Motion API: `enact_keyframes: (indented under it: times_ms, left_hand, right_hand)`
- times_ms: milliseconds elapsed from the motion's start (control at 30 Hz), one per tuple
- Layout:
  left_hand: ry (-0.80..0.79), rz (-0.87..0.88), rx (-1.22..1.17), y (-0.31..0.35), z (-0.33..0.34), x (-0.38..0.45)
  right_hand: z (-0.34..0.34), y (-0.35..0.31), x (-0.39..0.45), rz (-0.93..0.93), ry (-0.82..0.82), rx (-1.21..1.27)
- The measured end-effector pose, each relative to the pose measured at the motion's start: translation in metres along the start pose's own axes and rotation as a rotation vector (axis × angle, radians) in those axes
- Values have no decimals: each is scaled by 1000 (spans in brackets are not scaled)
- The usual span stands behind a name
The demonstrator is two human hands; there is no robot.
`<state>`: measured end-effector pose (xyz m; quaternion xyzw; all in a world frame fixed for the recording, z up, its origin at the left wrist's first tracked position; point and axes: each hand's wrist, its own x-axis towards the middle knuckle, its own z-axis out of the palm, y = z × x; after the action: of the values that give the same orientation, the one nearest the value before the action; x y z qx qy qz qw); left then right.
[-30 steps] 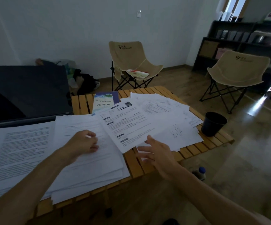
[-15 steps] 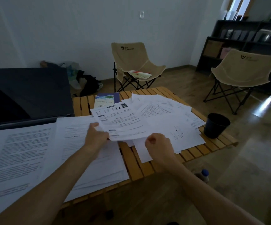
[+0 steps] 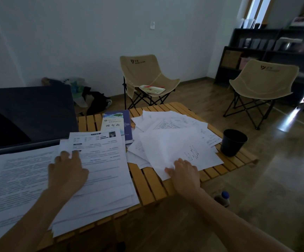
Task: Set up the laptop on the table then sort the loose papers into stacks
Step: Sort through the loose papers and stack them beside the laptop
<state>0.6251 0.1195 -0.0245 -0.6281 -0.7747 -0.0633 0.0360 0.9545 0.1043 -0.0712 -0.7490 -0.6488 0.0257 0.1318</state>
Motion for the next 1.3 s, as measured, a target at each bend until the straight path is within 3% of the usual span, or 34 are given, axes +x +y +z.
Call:
enact_keyframes:
  times_ms: [100, 200, 300, 367, 500, 567, 633, 700, 767, 800, 867, 967, 1167, 1300]
  left_hand:
    - [47, 197, -227, 30, 2, -6]
    - [-35, 311, -508, 59, 1, -12]
    - [-411, 94, -1103, 93, -8, -19]
    - [-551, 5, -1312, 110, -11, -20]
    - [-359, -97, -1445, 120, -17, -17]
    - [-451, -70, -1605, 119, -31, -18]
    - [-603, 11, -1819, 112, -51, -17]
    - [-587, 4, -1949, 99, -63, -6]
    - [-407, -31, -1718, 87, -61, 6]
    - [-323, -45, -1497, 81, -53, 10]
    - [-256, -72, -1226, 68, -34, 14]
    - [-337, -73, -1233, 56, -16, 14]
    - [-390, -68, -1202, 56, -12, 16]
    - [-533, -22, -1235, 73, -14, 7]
  right_hand:
    - [-2, 5, -2, -14, 69, 1]
    - [-10, 1, -6, -46, 138, -16]
    - [-20, -20, -19, -153, 188, 95]
    - [-26, -38, -31, -233, 163, 125]
    - [-37, -47, -45, -303, -106, 239]
    - [-42, -42, -43, -347, -51, 176]
    - [-54, -36, -33, -225, 159, 450]
    - [-73, -29, -13, 87, 301, 1017]
    - [-90, -13, 5, 333, 227, 1579]
    - [-93, -3, 13, 409, 156, 1692]
    - [-79, 18, 21, 509, 21, 1592]
    - [-45, 37, 18, 594, -119, 1357]
    - [-40, 43, 16, 616, -166, 1532]
    - [-44, 32, 16, 598, -207, 1667]
